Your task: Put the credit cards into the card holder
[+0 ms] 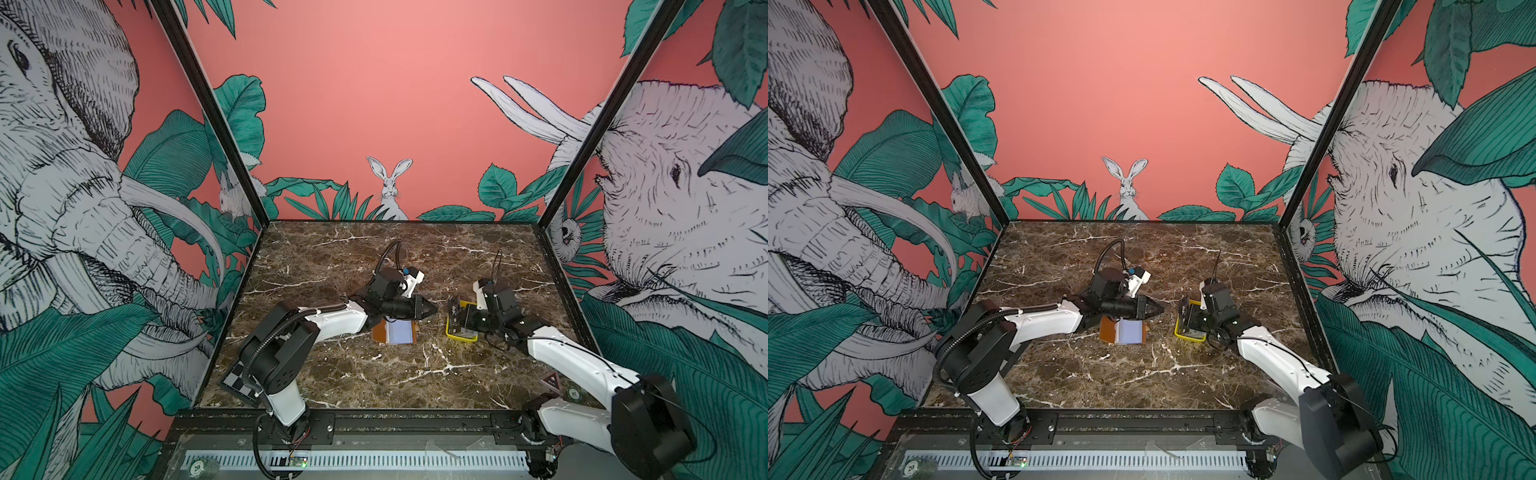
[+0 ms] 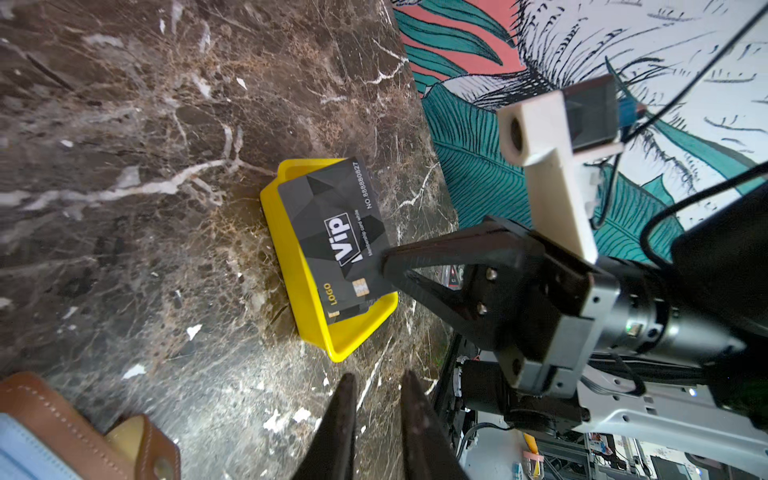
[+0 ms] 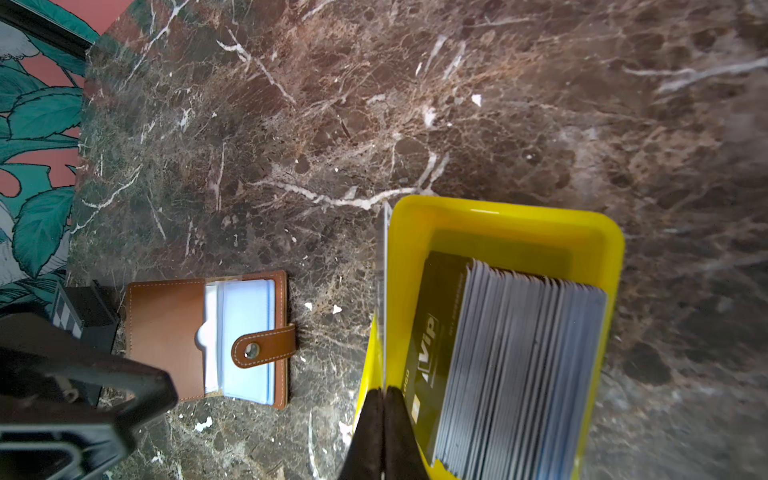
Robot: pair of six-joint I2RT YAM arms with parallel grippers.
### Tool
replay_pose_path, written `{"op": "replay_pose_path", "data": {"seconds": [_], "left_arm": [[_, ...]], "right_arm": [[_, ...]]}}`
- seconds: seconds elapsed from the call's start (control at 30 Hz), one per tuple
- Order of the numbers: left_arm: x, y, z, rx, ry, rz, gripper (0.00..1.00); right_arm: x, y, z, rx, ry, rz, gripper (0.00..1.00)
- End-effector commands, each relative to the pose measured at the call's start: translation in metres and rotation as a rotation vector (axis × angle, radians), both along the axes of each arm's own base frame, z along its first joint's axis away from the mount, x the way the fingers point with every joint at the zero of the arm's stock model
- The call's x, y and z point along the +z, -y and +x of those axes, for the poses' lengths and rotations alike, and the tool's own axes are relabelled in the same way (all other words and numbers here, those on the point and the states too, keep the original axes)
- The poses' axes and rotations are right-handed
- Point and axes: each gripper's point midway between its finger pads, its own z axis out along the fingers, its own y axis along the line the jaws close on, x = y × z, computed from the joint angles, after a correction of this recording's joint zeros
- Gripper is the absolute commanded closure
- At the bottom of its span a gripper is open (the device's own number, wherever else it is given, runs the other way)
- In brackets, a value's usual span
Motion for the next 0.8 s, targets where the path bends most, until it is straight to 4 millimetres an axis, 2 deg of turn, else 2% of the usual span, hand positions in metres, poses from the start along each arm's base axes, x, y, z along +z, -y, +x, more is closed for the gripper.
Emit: {"op": "replay_pose_path", "data": {"seconds": [0.0,0.2,0.4,0.6,0.77], "left_arm": [[0.025,0.005,0.008,-0.029,0.053,-0.11,0.78],[0.026,0.005,0.018,-0.028,0.063,-0.114,0.78],[0.026,0.01,0.019,-0.034,0.033,-0.16,0.78],[0.028,0.004,0.012,-0.024,0.016,-0.167,0.78],[0.034,-0.001,0.003,-0.023,-0.017,-0.199,0.76]], "right_arm": [[0.02,-0.021,0.019,0.072,0.092,0.063,1.0],[0.024,-0.019,0.021,0.054,0.125,0.068,1.0],[0.023,-0.018,0.021,0.051,0.126,0.066,1.0],[0.038,-0.019,0.019,0.038,0.151,0.113,1.0],[0.058,-0.021,0.012,0.04,0.178,0.179,1.0]]}}
